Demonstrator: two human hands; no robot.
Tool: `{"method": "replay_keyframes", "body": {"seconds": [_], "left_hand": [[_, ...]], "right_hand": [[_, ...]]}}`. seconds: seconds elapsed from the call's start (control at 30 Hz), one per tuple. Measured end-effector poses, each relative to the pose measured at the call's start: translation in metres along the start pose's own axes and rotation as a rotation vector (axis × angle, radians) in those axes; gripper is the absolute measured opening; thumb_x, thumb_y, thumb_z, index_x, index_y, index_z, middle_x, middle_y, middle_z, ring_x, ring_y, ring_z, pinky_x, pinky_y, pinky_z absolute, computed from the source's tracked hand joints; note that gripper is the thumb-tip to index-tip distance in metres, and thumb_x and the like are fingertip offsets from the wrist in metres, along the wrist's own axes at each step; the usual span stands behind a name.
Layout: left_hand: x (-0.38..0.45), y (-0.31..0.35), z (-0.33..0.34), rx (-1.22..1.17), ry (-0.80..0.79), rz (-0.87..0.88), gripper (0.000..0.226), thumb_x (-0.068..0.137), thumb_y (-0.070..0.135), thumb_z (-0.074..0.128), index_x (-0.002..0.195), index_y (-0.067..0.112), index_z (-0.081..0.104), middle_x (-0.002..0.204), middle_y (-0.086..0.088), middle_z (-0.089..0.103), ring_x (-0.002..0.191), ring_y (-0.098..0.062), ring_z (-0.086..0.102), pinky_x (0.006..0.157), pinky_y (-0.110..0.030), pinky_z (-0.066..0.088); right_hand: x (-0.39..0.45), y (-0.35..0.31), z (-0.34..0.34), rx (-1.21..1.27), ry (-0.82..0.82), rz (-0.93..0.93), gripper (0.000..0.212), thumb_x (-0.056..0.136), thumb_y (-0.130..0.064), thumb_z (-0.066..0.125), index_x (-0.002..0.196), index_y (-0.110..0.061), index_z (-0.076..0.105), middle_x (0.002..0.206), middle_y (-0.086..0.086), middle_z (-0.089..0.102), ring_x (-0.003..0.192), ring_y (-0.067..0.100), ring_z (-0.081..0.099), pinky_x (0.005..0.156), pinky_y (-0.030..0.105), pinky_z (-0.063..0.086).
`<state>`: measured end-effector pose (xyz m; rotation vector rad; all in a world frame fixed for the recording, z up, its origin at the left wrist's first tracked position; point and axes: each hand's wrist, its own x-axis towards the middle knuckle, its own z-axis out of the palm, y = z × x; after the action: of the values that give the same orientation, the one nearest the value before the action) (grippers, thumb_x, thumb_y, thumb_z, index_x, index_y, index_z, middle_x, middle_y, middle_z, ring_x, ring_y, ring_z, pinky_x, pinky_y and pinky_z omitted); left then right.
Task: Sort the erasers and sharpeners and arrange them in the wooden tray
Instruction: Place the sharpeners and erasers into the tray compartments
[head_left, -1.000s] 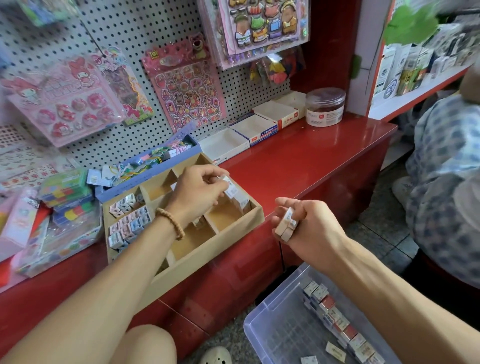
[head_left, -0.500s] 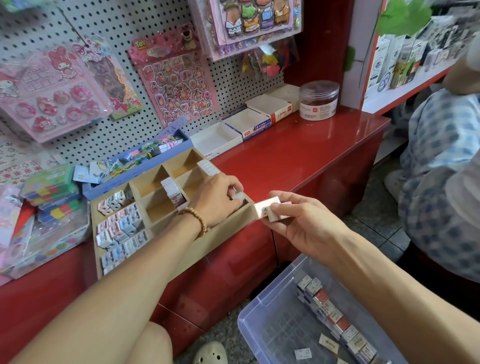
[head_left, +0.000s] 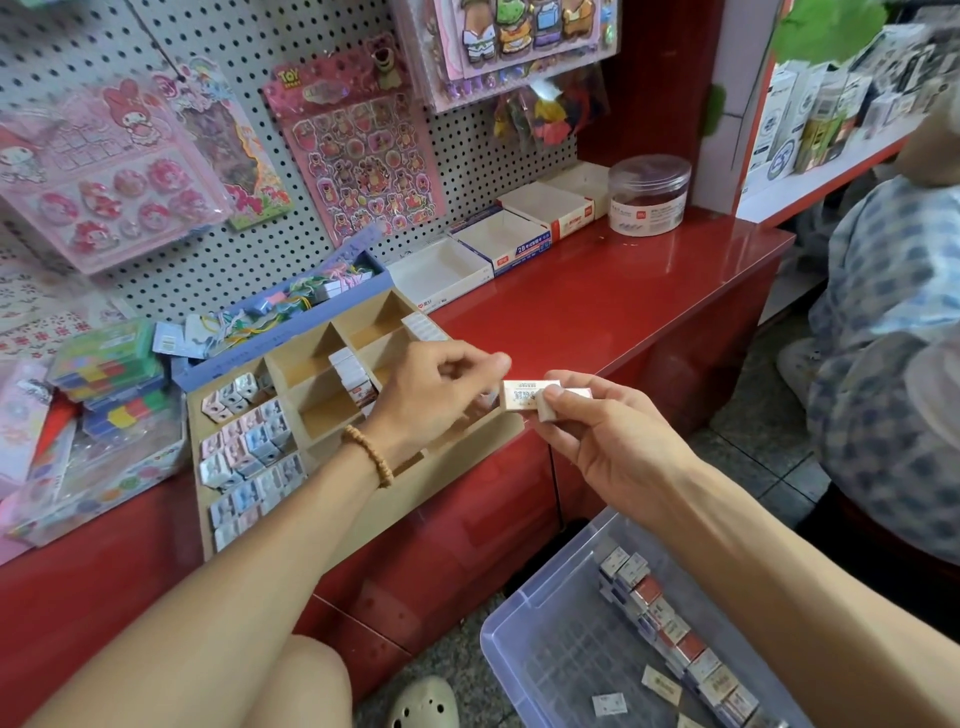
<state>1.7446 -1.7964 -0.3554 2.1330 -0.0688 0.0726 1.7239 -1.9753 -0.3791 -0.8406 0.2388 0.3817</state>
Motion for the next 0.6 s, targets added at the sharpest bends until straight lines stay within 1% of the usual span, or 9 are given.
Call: {"method": "replay_keyframes", "body": {"seconds": [0.07,0.13,0.23,0.3,0.33,0.37,0.43,0.5,0.6], "left_hand": [[-0.004,0.006,0.002,-0.068,-0.105,-0.007,0.009,0.084,0.017,0.076,0.090,0.011,0.073,0.082,-0.011,0.072,0.068,-0.018,0.069,0.057,-0.026,0.055],[-0.002,0.009,0.001,-0.053,-0.112,0.006,0.010,0.083,0.010,0.077,0.092,0.012,0.072,0.087,-0.011,0.072,0.069,-0.020,0.070,0.058,-0.025,0.056],[0.005,0.010,-0.010,-0.084,-0.041,0.007,0.013,0.084,0.000,0.073,0.093,0.009,0.069,0.085,-0.013,0.070,0.064,-0.019,0.071,0.052,-0.021,0.053],[0.014,0.010,-0.021,-0.078,0.066,-0.012,0.015,0.082,-0.003,0.072,0.093,0.007,0.067,0.085,-0.014,0.069,0.061,-0.017,0.069,0.050,-0.021,0.052],[0.020,0.010,-0.027,-0.063,0.121,-0.026,0.016,0.082,-0.004,0.072,0.094,0.005,0.067,0.086,-0.015,0.068,0.062,-0.017,0.069,0.051,-0.022,0.053],[0.026,0.008,-0.033,-0.034,0.164,-0.041,0.016,0.082,-0.004,0.072,0.095,0.004,0.066,0.087,-0.014,0.069,0.063,-0.018,0.068,0.052,-0.023,0.055],[0.039,0.001,-0.044,0.082,0.208,-0.050,0.017,0.081,0.000,0.074,0.094,0.008,0.067,0.087,-0.010,0.071,0.067,-0.021,0.071,0.059,-0.031,0.060],[0.050,-0.008,-0.052,0.213,0.206,-0.051,0.017,0.080,0.005,0.076,0.089,0.017,0.067,0.082,-0.006,0.072,0.068,-0.019,0.072,0.068,-0.040,0.062],[0.060,-0.018,-0.054,0.314,0.176,-0.059,0.016,0.080,0.007,0.075,0.087,0.020,0.067,0.078,-0.004,0.072,0.065,-0.016,0.071,0.070,-0.041,0.062]], "right_hand": [[0.000,0.001,0.003,-0.005,-0.002,-0.023,0.013,0.092,0.004,0.063,0.105,0.004,0.063,0.098,0.021,0.072,0.085,0.023,0.073,0.069,0.025,0.061],[0.001,0.001,0.006,-0.032,0.000,-0.046,0.011,0.093,0.001,0.063,0.104,0.003,0.063,0.098,0.022,0.073,0.082,0.024,0.074,0.069,0.025,0.061],[0.002,0.001,0.010,-0.182,0.032,-0.083,0.008,0.096,-0.008,0.063,0.100,0.000,0.063,0.089,0.020,0.074,0.071,0.022,0.074,0.061,0.023,0.060],[0.004,0.003,0.009,-0.263,0.080,-0.109,0.007,0.097,-0.011,0.062,0.096,-0.004,0.063,0.076,0.012,0.069,0.058,0.014,0.066,0.050,0.019,0.052],[0.006,0.004,0.007,-0.273,0.100,-0.118,0.007,0.097,-0.010,0.062,0.095,-0.004,0.063,0.072,0.009,0.066,0.055,0.012,0.061,0.048,0.018,0.049],[0.009,0.005,0.006,-0.267,0.114,-0.122,0.005,0.097,-0.007,0.062,0.095,-0.002,0.064,0.071,0.008,0.064,0.054,0.011,0.058,0.049,0.018,0.048],[0.013,0.005,0.002,-0.234,0.136,-0.122,0.006,0.095,0.002,0.061,0.100,0.003,0.063,0.073,0.010,0.064,0.055,0.011,0.059,0.053,0.018,0.052],[0.017,0.004,0.000,-0.213,0.147,-0.107,0.012,0.093,0.008,0.060,0.104,0.005,0.062,0.077,0.014,0.066,0.057,0.013,0.064,0.056,0.020,0.055],[0.019,0.002,-0.002,-0.267,0.131,-0.087,0.015,0.090,0.010,0.062,0.103,0.001,0.064,0.078,0.012,0.066,0.056,0.013,0.061,0.055,0.021,0.054]]}}
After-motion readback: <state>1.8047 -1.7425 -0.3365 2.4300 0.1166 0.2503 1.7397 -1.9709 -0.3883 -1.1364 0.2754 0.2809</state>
